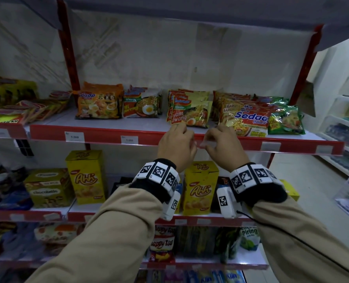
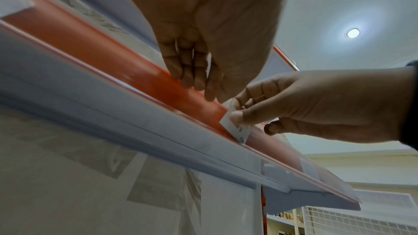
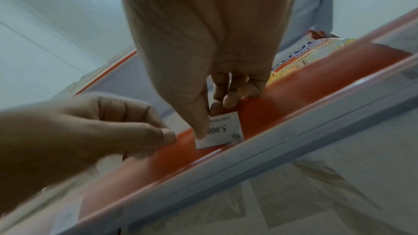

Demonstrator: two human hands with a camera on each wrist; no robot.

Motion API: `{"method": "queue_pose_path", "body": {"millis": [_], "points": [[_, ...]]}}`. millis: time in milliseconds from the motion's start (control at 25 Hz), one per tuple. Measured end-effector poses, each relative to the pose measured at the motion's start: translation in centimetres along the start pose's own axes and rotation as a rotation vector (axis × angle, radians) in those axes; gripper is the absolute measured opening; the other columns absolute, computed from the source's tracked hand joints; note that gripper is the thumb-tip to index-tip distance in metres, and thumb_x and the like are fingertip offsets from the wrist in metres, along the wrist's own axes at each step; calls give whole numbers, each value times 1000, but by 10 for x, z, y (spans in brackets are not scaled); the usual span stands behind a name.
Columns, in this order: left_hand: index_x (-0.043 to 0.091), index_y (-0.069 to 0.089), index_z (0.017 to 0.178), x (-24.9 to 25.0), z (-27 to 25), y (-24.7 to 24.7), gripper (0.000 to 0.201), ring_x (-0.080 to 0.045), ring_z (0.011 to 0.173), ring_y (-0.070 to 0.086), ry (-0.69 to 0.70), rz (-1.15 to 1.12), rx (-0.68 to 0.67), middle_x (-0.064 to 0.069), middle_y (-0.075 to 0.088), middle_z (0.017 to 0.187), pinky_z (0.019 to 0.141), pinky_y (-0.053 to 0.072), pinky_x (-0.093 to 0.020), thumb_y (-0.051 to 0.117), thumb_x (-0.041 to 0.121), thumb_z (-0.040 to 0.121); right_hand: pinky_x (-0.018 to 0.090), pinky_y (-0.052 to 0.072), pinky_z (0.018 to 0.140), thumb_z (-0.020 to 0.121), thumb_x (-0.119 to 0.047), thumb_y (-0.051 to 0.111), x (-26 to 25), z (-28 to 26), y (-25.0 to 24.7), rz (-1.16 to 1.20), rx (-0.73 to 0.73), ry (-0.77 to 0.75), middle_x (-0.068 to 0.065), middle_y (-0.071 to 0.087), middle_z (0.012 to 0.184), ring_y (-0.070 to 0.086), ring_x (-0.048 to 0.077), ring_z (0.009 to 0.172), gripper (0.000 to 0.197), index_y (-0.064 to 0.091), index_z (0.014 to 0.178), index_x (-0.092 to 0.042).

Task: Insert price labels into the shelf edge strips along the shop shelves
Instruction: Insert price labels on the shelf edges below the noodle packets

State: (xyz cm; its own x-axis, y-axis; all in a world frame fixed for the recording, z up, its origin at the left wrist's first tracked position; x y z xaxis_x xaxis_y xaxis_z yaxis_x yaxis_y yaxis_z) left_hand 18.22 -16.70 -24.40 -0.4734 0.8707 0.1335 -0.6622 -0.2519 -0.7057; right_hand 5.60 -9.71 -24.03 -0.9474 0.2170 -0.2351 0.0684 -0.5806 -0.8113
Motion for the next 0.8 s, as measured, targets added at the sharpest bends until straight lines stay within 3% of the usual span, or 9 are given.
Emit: {"method": "queue_pose_path", "body": {"millis": [160,280,400,480,600,720,800], "points": [[9,62,94,-4,2,0,20,-21,95,46,-28,-55,0,-6,51,97,71,31,-25,54,27,91,26,45,72,86,-14,67,3,3,-12,388,67,54,-3,62,81,57,12,79,10,60,81,-21],[11,62,103,-5,1,2,26,-21,97,47,-27,-110,18,-5,51,99,76,38,-29,49,31,95,14,47,66,85,-7,66,1,-2,-17,627,196,96,-6,64,81,60,1,74,14,59,89,-18],[12,57,117,-6,0,4,34,-20,100,47,-40,-168,40,-6,53,106,81,40,-32,44,36,97,27,55,77,84,-1,67,-2,-4,-9,873,222,163,7,64,97,65,18,90,23,56,101,-13],[13,56,117,-7,1,5,34,-20,99,47,-45,-180,49,-6,54,106,80,41,-32,43,38,98,37,56,83,83,-1,69,-5,-6,-1,983,177,193,14,62,104,64,27,97,27,56,105,-10],[11,57,102,-9,2,4,21,-22,92,47,-28,-194,95,-6,52,98,71,36,-29,48,30,96,41,55,81,83,-9,71,-8,-8,5,929,151,173,15,63,97,62,28,87,19,60,98,-14],[10,55,94,-11,1,5,15,-21,89,45,-11,-184,97,-6,50,95,70,32,-27,50,25,96,20,49,65,88,-16,67,-6,-7,-2,671,177,72,-5,63,79,58,4,71,7,63,91,-21],[11,55,96,-11,1,5,17,-18,89,44,-7,-187,92,-4,50,96,71,33,-26,50,27,97,13,44,64,89,-17,64,-5,-5,-9,504,185,18,-13,62,77,57,-3,71,4,66,91,-18]]}}
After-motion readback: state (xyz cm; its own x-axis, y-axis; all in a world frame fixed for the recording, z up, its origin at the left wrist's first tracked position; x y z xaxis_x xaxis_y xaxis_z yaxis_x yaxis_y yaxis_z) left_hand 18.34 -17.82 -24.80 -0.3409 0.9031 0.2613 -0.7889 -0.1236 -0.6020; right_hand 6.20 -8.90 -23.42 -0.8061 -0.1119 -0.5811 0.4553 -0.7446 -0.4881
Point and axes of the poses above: each hand's wrist, its own z-axis towards the middle knuckle, its own y-axis out of the palm, x = y × z, the point moved 4 cm from there along z, towards the middle knuckle
